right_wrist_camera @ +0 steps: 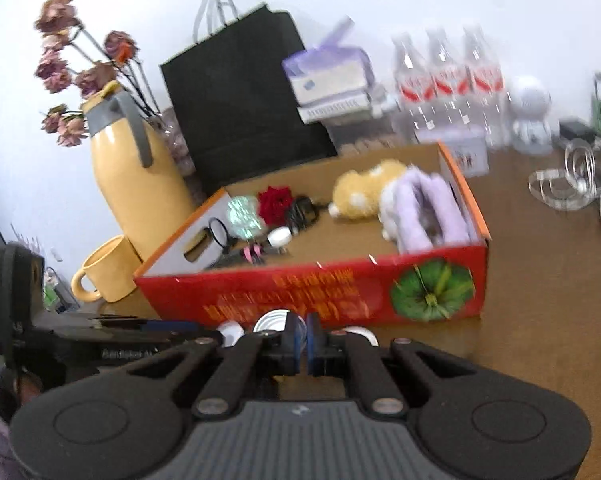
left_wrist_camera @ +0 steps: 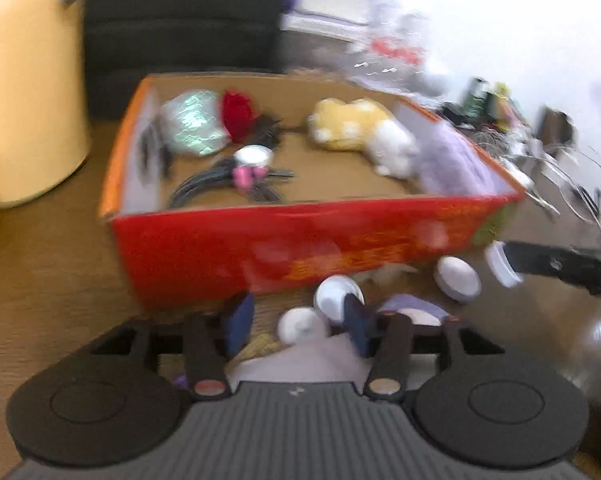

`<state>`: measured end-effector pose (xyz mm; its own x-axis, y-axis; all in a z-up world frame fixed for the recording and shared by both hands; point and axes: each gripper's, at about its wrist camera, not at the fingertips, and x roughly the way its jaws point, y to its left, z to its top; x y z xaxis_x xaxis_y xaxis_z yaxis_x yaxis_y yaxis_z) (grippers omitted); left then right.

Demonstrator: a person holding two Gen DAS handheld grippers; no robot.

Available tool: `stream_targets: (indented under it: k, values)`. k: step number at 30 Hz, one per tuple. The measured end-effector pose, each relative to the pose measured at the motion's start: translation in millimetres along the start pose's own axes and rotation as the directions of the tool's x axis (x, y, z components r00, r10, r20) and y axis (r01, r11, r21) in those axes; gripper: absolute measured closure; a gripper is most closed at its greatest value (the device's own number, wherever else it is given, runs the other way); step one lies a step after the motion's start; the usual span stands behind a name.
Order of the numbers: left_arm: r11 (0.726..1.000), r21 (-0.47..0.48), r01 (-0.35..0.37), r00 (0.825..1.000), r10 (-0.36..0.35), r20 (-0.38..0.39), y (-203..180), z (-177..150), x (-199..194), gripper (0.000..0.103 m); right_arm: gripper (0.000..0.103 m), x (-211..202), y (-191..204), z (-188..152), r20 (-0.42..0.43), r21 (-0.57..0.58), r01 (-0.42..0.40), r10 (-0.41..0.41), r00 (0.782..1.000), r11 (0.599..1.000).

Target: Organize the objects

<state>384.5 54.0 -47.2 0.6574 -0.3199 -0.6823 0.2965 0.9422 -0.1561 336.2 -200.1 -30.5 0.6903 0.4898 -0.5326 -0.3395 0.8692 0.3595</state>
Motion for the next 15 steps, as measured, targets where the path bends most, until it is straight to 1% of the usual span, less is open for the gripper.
stream_targets:
  k: [1,2,4,5,6,10,11,12,13,14,15]
  values:
    - [0.999,0.041,-0.014,1.000,0.014,0.002,-5,-3,-1,0.045,0.100,0,-2,0,-0.008,0.006,0.002,-0.002,1.000,1.000]
    - [0.998,0.055,-0.025,1.000,0.025,0.002,-7,-5,-3,0.045,0.100,0,-3,0,-0.007,0.002,0.003,-0.003,1.000,1.000]
    - [0.996,0.076,-0.049,0.999,0.049,0.003,-11,-7,-5,0.059,0.100,-3,-1,0,0.000,-0.007,0.005,-0.005,1.000,1.000]
    - [0.994,0.094,-0.058,0.998,0.058,0.005,-13,-7,-5,0.069,0.100,-4,0,0,0.003,-0.013,0.002,-0.002,1.000,1.000]
    - [0.993,0.099,-0.067,0.998,0.066,0.007,-15,-7,-4,0.075,0.100,-4,2,-1,0.006,-0.021,0.001,-0.001,1.000,1.000]
    - [0.989,0.112,-0.093,0.996,0.092,0.010,-20,-9,-8,0.076,0.100,-7,10,-5,0.015,-0.064,0.012,-0.011,1.000,0.998]
    - [0.987,0.118,-0.111,0.994,0.108,0.024,-22,-9,-11,0.076,0.100,-9,12,-5,0.017,-0.069,0.012,-0.011,1.000,0.998]
    - [0.983,0.129,-0.133,0.990,0.127,0.054,-25,-9,-17,0.076,0.100,-11,13,-6,0.021,-0.071,0.013,-0.011,1.000,0.997]
    - [0.980,0.136,-0.142,0.987,0.129,0.096,-27,-8,-25,0.076,0.100,-13,13,-6,0.029,-0.073,0.014,-0.012,1.000,0.997]
    - [0.981,0.142,-0.131,0.983,0.110,0.146,-30,-5,-37,0.076,0.100,-16,14,-6,0.037,-0.074,0.016,-0.013,0.999,0.997]
    - [0.983,0.141,-0.118,0.981,0.094,0.172,-32,-1,-46,0.076,0.100,-21,14,-6,0.046,-0.073,0.022,-0.019,0.999,0.997]
